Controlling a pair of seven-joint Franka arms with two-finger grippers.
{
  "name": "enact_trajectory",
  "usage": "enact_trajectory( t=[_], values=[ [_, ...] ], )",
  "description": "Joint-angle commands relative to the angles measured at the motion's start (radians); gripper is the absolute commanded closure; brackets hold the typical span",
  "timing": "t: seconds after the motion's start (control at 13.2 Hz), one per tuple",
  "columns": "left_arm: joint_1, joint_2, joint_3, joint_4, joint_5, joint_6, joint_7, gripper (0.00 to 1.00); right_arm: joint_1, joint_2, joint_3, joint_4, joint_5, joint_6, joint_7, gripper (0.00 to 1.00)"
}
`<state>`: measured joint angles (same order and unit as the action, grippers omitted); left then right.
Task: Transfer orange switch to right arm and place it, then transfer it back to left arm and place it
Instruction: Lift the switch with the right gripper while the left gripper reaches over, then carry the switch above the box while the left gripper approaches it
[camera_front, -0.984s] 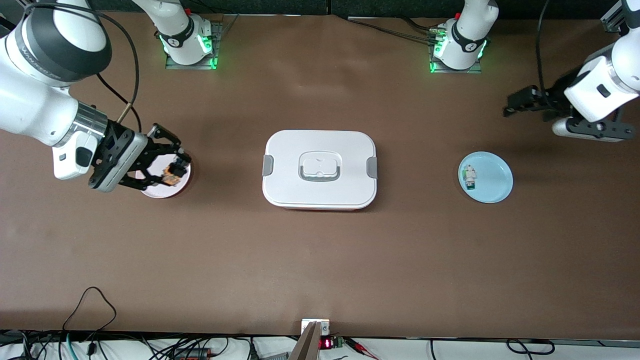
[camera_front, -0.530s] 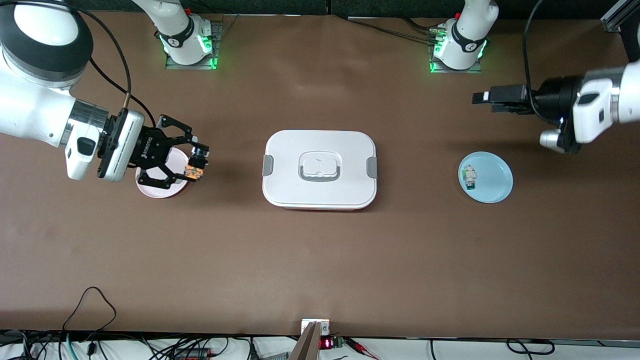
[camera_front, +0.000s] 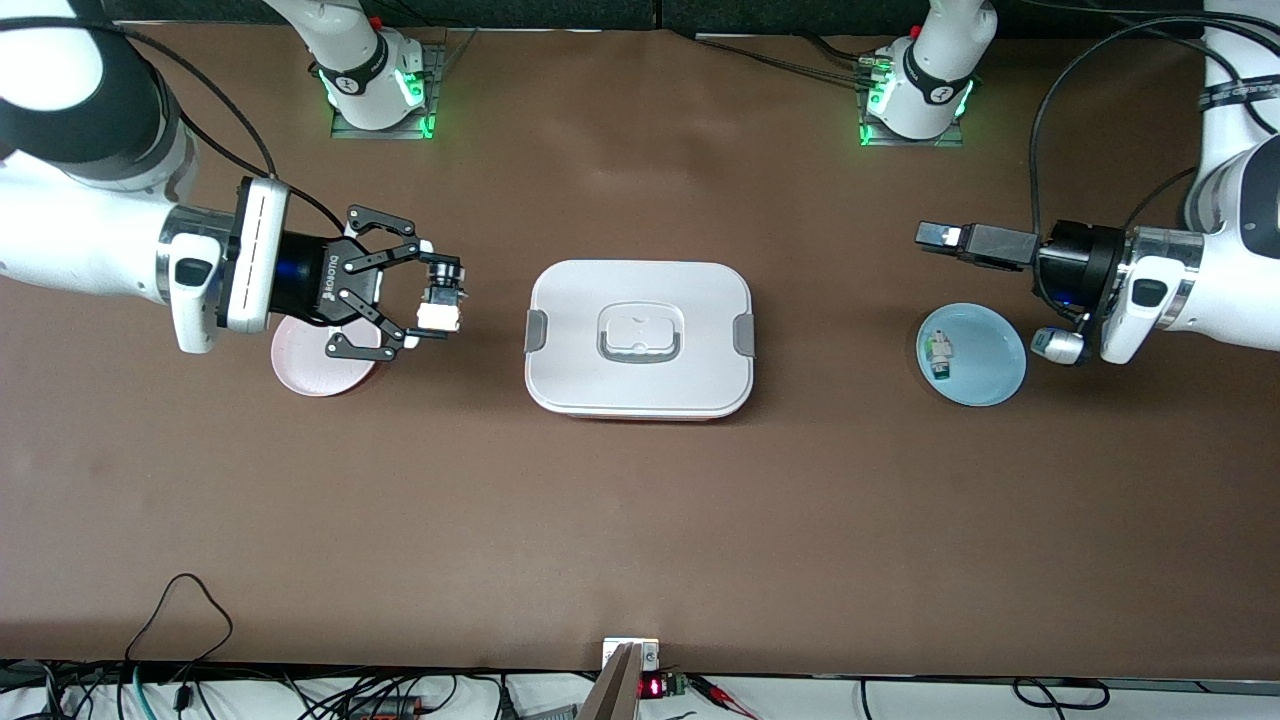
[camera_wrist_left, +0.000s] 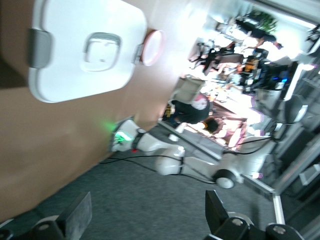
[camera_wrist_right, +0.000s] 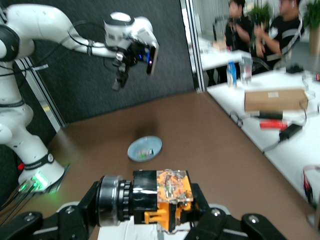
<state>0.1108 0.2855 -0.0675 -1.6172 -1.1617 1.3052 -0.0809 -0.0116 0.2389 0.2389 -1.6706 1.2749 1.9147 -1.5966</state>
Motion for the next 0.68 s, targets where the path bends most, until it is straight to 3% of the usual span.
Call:
enact_trajectory(
  t=[0.0, 0.3, 0.61],
  values=[
    [-0.031, -0.013, -0.052, -0.036, -0.065, 0.095, -0.045, 0.0, 0.051, 0.034, 0.002, -0.021, 0.166, 0.001, -0.124, 0.61],
    [-0.059, 0.02, -0.214, -0.055, -0.123, 0.308, -0.078, 0.0, 0.132, 0.056, 0.002, -0.026, 0.273, 0.085, -0.14, 0.61],
    [-0.126, 0.024, -0.255, -0.055, -0.287, 0.512, -0.089, 0.0, 0.254, 0.057, 0.002, -0.023, 0.365, 0.263, -0.128, 0.62]
  ],
)
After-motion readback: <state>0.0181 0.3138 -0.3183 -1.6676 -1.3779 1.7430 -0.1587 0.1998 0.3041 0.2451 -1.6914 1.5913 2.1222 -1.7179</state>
